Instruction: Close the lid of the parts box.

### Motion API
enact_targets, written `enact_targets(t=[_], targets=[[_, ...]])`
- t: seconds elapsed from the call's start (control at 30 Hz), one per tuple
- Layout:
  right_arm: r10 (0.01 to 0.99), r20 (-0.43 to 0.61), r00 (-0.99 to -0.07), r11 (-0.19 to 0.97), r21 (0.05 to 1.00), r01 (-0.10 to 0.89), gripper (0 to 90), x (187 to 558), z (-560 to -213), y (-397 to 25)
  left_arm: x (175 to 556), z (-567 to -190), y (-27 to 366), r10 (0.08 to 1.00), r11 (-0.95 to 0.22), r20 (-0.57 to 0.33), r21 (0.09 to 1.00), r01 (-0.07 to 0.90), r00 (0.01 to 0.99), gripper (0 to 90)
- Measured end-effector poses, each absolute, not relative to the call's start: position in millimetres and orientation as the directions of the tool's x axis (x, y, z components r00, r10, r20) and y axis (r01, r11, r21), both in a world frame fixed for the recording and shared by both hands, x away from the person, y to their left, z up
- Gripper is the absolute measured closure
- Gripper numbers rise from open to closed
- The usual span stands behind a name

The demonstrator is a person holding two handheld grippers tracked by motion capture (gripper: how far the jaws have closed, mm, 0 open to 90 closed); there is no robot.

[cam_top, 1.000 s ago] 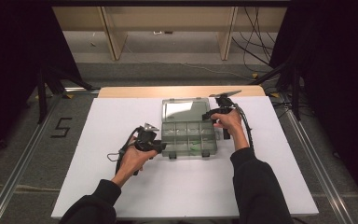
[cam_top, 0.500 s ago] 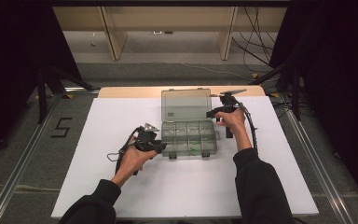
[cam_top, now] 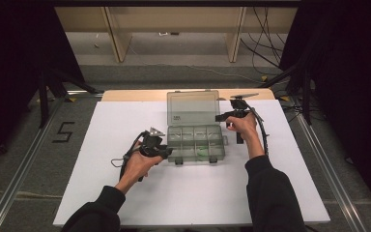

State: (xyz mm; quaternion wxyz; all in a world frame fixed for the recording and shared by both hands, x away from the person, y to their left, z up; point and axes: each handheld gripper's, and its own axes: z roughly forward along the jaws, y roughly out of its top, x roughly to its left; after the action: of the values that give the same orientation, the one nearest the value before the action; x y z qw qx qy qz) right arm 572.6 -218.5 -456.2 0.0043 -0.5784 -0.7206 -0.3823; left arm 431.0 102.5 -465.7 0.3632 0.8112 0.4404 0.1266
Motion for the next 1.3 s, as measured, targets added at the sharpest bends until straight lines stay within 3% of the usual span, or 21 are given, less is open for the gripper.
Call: enact_targets(t=[0.07, 0.67, 0.7, 0.93, 1.0, 1.3], targets=[[0.831, 0.464, -0.308, 0.026, 0.52, 0.854, 77.9, 571, -454, -218, 431, -466, 102, 0.806, -0.349, -0.114, 0.701, 0.622, 0.581, 69.3], [0.829, 0.387, -0.404, 0.099, 0.609, 0.787, 84.3, 568, -454, -224, 431, -466, 103, 0.804, -0.357, -0.107, 0.701, 0.618, 0.585, 69.0], [0.828, 0.347, -0.441, 0.133, 0.642, 0.755, 84.3, 566, -453, -224, 431, -466, 103, 0.804, -0.357, -0.105, 0.701, 0.618, 0.585, 69.0], [0.836, 0.343, -0.429, 0.11, 0.66, 0.743, 84.4, 556, -451, -223, 432, -466, 103, 0.807, -0.345, -0.117, 0.701, 0.624, 0.579, 69.3], [0.823, 0.306, -0.479, 0.146, 0.701, 0.698, 84.4, 554, -454, -227, 431, -466, 103, 0.806, -0.352, -0.111, 0.701, 0.621, 0.582, 69.5], [0.821, 0.286, -0.494, 0.14, 0.738, 0.66, 84.3, 544, -458, -229, 432, -466, 103, 0.806, -0.348, -0.115, 0.702, 0.621, 0.581, 69.6]])
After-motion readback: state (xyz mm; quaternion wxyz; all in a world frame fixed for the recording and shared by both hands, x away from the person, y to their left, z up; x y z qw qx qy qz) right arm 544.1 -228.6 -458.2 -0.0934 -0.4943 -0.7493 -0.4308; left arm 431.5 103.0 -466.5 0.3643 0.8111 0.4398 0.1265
